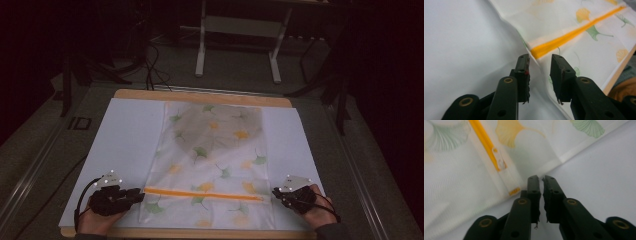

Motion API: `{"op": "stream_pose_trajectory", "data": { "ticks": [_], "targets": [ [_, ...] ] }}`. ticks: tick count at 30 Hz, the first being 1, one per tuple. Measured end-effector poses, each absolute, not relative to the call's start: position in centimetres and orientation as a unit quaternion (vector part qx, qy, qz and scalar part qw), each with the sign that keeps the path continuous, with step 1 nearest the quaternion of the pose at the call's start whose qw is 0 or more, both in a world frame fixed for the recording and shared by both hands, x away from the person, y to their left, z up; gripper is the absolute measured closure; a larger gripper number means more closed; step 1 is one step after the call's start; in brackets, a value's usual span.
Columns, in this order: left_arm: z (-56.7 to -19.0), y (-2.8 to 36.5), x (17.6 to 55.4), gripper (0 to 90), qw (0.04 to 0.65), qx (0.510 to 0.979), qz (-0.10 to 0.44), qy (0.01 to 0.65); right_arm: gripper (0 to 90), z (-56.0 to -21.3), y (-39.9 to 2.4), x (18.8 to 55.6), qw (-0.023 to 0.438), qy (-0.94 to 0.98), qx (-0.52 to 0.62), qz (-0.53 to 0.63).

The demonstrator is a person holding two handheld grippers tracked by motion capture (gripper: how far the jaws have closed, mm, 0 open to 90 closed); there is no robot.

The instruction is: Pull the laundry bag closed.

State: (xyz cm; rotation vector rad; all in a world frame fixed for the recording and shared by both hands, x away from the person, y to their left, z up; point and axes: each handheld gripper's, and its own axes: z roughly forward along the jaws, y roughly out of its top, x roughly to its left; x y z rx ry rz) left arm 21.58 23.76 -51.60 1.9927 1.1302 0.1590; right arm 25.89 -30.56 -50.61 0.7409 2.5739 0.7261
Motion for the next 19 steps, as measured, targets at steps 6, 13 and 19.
{"op": "stream_pose_trajectory", "data": {
  "ticks": [6,13,19],
  "targets": [
    [-51.6,24.0,21.7,65.2,0.416,0.779,0.097,0.458,72.8,-51.3,-31.2,26.1,0.17,0.879,0.317,0.313],
    [-52.4,24.4,22.4,59.3,0.407,0.749,0.159,0.498,61.1,-52.3,-32.2,26.5,0.161,0.845,0.373,0.347],
    [-53.2,25.0,23.2,54.6,0.376,0.728,0.194,0.539,57.5,-52.5,-32.5,27.1,0.162,0.827,0.407,0.353]
  ]
}}
